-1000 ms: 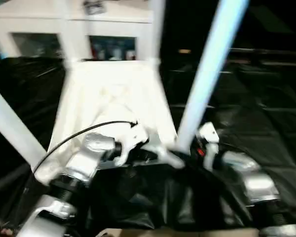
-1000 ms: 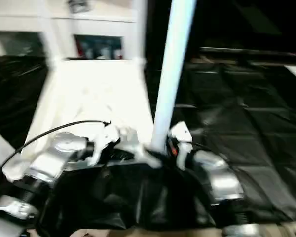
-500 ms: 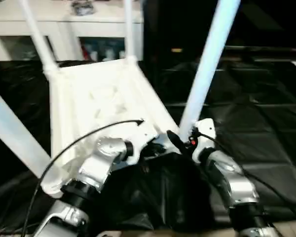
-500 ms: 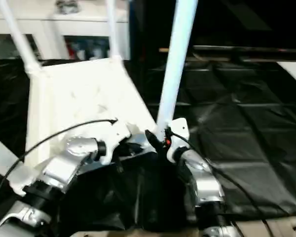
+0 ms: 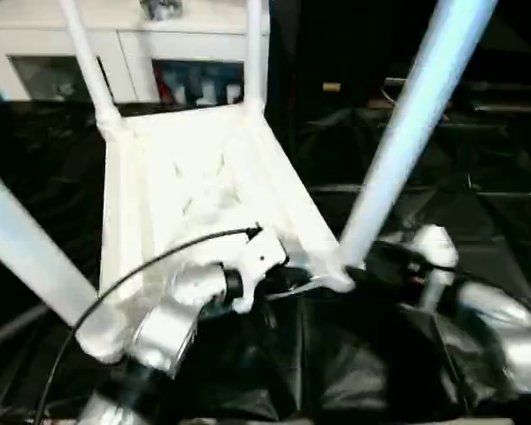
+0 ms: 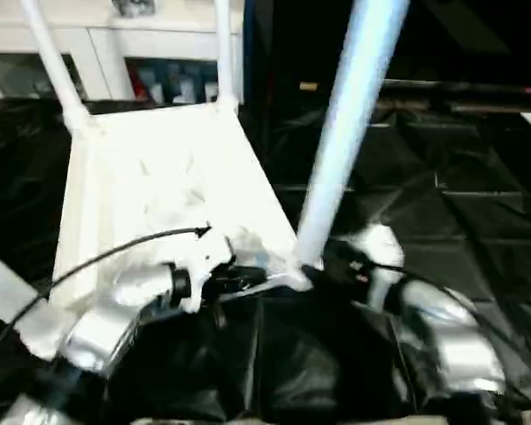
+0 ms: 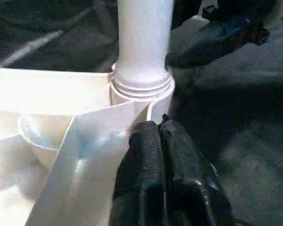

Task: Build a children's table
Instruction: Rotate leg to tighten

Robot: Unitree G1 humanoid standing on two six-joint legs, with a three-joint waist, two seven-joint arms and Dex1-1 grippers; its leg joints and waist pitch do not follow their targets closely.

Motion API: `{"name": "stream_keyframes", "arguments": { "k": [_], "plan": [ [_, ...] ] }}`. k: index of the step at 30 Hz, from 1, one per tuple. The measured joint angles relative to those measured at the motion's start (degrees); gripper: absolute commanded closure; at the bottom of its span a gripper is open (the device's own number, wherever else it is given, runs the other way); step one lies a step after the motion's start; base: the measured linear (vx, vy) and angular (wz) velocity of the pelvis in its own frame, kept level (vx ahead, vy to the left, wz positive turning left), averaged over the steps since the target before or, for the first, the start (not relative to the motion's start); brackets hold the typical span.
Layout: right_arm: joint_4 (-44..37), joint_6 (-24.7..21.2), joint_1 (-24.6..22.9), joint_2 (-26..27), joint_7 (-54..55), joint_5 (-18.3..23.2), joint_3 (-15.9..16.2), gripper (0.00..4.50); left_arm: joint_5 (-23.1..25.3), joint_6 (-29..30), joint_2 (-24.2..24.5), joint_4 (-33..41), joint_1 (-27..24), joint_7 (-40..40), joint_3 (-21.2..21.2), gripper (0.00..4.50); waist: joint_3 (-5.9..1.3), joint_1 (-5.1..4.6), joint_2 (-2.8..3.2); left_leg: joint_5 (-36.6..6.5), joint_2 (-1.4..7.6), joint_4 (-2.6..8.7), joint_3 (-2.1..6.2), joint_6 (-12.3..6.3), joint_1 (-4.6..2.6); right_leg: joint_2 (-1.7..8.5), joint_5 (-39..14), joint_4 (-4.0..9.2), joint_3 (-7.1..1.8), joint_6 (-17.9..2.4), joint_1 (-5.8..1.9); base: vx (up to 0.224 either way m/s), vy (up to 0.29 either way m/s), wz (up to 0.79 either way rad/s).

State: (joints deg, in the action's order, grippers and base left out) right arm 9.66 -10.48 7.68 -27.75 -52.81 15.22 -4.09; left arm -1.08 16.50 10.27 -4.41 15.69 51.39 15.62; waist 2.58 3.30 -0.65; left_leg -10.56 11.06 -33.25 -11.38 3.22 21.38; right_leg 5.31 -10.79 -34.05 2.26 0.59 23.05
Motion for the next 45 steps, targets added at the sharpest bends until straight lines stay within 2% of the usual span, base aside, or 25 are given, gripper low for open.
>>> {"name": "stream_keyframes", "arguments": {
  "k": [2, 4, 6, 8, 13, 14, 18, 23, 25, 26, 28, 29, 32, 35, 40, 45],
  "plan": [
    [-3.0, -1.9, -2.4, -2.6, -2.1, 2.0, -1.3, 0.80, -1.7, 2.1, 1.6, 5.6, -3.8, 0.3, -1.1, 3.97, -0.04, -0.01, -0.22, 0.0, 0.04, 0.06, 0.01, 0.01, -0.06, -0.03, 0.0, -0.01, 0.03, 0.1, -0.03, 0.000, 0.000, 0.00],
    [-4.9, -3.2, -3.9, -3.0, -3.9, 3.1, -1.3, 0.80, -2.0, 3.6, 2.8, 8.6, -5.9, 0.3, -1.8, 3.73, -0.01, -0.16, -0.51, 0.0, 0.14, 0.09, 0.04, 0.02, -0.08, -0.12, -0.1, -0.04, 0.07, 0.1, -0.01, 0.000, 0.000, 0.00],
    [-7.1, -4.0, -5.9, -3.1, -5.9, 3.4, 0.3, 0.80, -2.9, 5.5, 3.6, 13.2, -8.8, 0.2, -2.4, 3.66, -0.01, -0.24, -0.78, 0.0, 0.19, 0.09, 0.04, 0.02, -0.10, -0.13, -0.1, -0.05, 0.11, 0.1, -0.03, 0.000, 0.000, 0.00],
    [-7.3, -4.4, -6.5, -3.0, -6.7, 3.5, 1.9, 0.80, -3.9, 6.9, 4.5, 17.0, -11.2, 0.1, -2.3, 3.41, 0.09, -0.20, -1.01, 0.0, 0.17, 0.06, 0.01, 0.03, -0.08, -0.11, -0.2, -0.03, 0.06, 0.3, -0.02, 0.000, 0.000, 0.00],
    [-8.0, -5.5, -6.5, -2.7, -7.1, 4.6, 2.7, 0.80, -4.6, 10.2, 6.7, 21.5, -14.2, -0.5, -2.1, 3.19, 0.19, -0.04, -1.47, 0.0, 0.14, 0.01, -0.01, 0.03, -0.08, -0.10, -0.2, -0.04, 0.01, 0.4, -0.04, 0.000, 0.000, 0.00],
    [-8.7, -5.8, -6.5, -2.7, -7.1, 4.9, 3.0, 0.80, -5.0, 10.9, 7.2, 22.4, -15.0, -0.4, -2.0, 2.96, 0.21, 0.03, -1.61, 0.0, 0.15, 0.01, 0.00, 0.03, -0.09, -0.10, -0.2, -0.05, 0.02, 0.4, -0.05, 0.000, 0.000, 0.00],
    [-9.3, -6.3, -5.4, -1.7, -6.9, 4.9, 4.1, 0.80, -4.3, 12.0, 7.8, 23.2, -15.2, -0.8, -1.2, 2.70, 0.25, 0.06, -1.89, 0.0, 0.14, -0.01, 0.00, 0.04, -0.10, -0.10, -0.2, -0.05, 0.01, 0.4, -0.09, 0.000, 0.000, 0.00],
    [-9.0, -6.4, -4.4, -0.4, -5.3, 4.8, 4.6, 0.80, -2.1, 12.3, 7.2, 20.8, -11.2, -3.6, -0.6, 2.19, 0.25, 0.18, -1.90, 0.0, 0.14, -0.15, 0.01, 0.04, -0.08, -0.10, -0.1, -0.08, 0.00, 0.3, -0.14, 0.000, 0.000, 0.00],
    [-9.0, -6.5, -4.3, -0.8, -5.3, 4.9, 4.6, 0.80, -2.1, 12.6, 6.8, 19.3, -8.6, -3.8, 0.0, 2.19, 0.23, 0.23, -1.87, 0.0, 0.15, -0.25, 0.03, 0.04, -0.06, -0.10, 0.0, -0.10, 0.00, 0.3, -0.17, 0.000, 0.000, 0.00],
    [-9.1, -6.5, -4.5, -1.0, -5.3, 4.9, 4.5, 0.80, -2.1, 12.5, 6.2, 18.6, -7.0, -3.8, 0.4, 1.98, 0.23, 0.21, -1.78, 0.0, 0.15, -0.32, 0.04, 0.04, -0.07, -0.10, 0.0, -0.10, 0.00, 0.3, -0.20, 0.000, 0.000, 0.00],
    [-9.1, -6.8, -4.7, -2.0, -5.2, 4.9, 4.4, 0.80, -2.0, 12.4, 4.7, 15.6, -3.7, -4.2, 1.2, 1.93, 0.21, 0.20, -1.66, 0.0, 0.14, -0.40, -0.02, 0.03, -0.02, -0.07, 0.2, -0.09, -0.07, 0.1, -0.24, 0.000, 0.000, 0.00],
    [-9.1, -6.8, -4.9, -2.4, -5.1, 4.9, 4.3, 0.80, -1.7, 12.3, 3.9, 13.6, -1.7, -4.4, 1.9, 1.70, 0.18, 0.15, -1.62, 0.0, 0.13, -0.45, -0.01, 0.03, -0.02, -0.07, 0.2, -0.10, -0.07, 0.1, -0.24, 0.000, 0.000, 0.00],
    [-8.6, -6.9, -4.8, -3.3, -2.8, 3.5, 3.0, 0.80, -0.2, 11.4, 0.9, 5.6, 4.2, -5.8, 3.1, 1.70, 0.12, 0.00, -1.38, 0.0, 0.12, -0.51, 0.00, 0.02, 0.04, -0.06, 0.3, -0.09, -0.08, 0.1, -0.21, 0.000, 0.000, 0.00],
    [-6.2, -6.7, -3.9, -3.5, 0.8, 1.5, 1.9, 0.80, 0.3, 10.7, -0.2, 0.1, 7.1, -5.9, 4.3, 1.70, -0.04, -0.47, -1.13, 0.0, 0.12, -0.52, 0.04, 0.02, -0.01, -0.07, 0.3, -0.12, -0.05, 0.2, -0.20, 0.000, 0.000, 0.00],
    [-1.9, -6.5, -1.0, -3.5, 5.9, -0.7, 1.2, 0.80, 0.9, 10.4, -0.7, -7.1, 10.3, -5.1, 6.2, 1.70, -0.13, -1.11, -0.83, 0.0, 0.14, -0.54, 0.08, 0.01, 0.07, -0.08, 0.4, -0.15, 0.00, 0.2, -0.11, 0.000, 0.000, 0.00],
    [0.1, -5.4, 0.9, -3.1, 8.1, -2.0, 1.1, 0.80, 2.4, 9.5, -0.6, -12.8, 13.7, -4.8, 6.8, 1.70, -0.20, -1.04, -0.66, 0.1, 0.14, -0.64, 0.08, -0.07, 0.10, -0.07, 0.4, -0.15, 0.01, 0.1, -0.15, 0.000, 0.000, 0.00]
  ]
}}
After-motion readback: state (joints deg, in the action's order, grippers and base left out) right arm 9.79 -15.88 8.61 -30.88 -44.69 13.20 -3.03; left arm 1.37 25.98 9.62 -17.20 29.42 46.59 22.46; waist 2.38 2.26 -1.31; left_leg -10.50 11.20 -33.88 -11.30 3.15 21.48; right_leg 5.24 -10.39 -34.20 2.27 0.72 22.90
